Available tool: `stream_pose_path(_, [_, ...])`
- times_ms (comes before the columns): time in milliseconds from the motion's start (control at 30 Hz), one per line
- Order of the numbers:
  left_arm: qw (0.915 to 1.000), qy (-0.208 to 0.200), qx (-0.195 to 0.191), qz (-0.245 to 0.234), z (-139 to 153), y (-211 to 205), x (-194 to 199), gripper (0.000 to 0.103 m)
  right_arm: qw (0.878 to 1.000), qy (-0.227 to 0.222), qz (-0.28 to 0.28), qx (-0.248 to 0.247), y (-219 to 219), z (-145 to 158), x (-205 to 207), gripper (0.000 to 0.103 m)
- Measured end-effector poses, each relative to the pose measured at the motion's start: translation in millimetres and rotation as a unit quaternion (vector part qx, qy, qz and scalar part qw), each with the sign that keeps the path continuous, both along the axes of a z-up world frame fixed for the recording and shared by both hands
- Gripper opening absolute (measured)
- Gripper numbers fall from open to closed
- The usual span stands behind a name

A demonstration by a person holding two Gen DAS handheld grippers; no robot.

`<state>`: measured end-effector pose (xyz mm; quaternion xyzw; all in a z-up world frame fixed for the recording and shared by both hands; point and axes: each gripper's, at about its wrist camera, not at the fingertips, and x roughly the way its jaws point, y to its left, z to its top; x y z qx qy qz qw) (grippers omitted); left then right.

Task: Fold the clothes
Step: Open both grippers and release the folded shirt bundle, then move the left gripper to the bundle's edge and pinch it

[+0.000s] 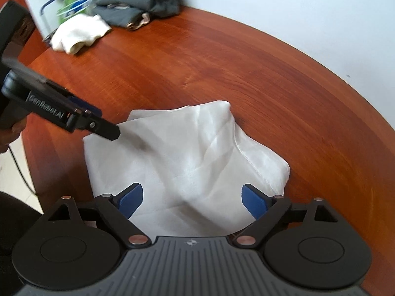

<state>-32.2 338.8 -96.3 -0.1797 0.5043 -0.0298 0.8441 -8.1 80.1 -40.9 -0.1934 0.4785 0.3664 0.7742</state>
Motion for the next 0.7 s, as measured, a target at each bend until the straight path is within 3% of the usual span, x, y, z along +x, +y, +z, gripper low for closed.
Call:
stream_pose_path(233, [0.9991,0.003,0.008,-0.042,-5.1,7.1,3.0,0.074,0.997,-0.005,-0.075,0.003,-3.5,-11.2,-9.6,0.094])
stream_pose_path(367, [0.9981,0.013,0.013,-0.060,-11.3,10.4,6.3,0.074,0.995,-0.011,-0.102,0.002,-4.0,-16.5,-18.0,0.102])
stream_pose_path(700, [0.9933,0.036,0.012,-0.109,-27.5,7.7,17.1,0.074,0.986,-0.012,-0.168,0.011,-11.5,-27.1,-40.1,0.102])
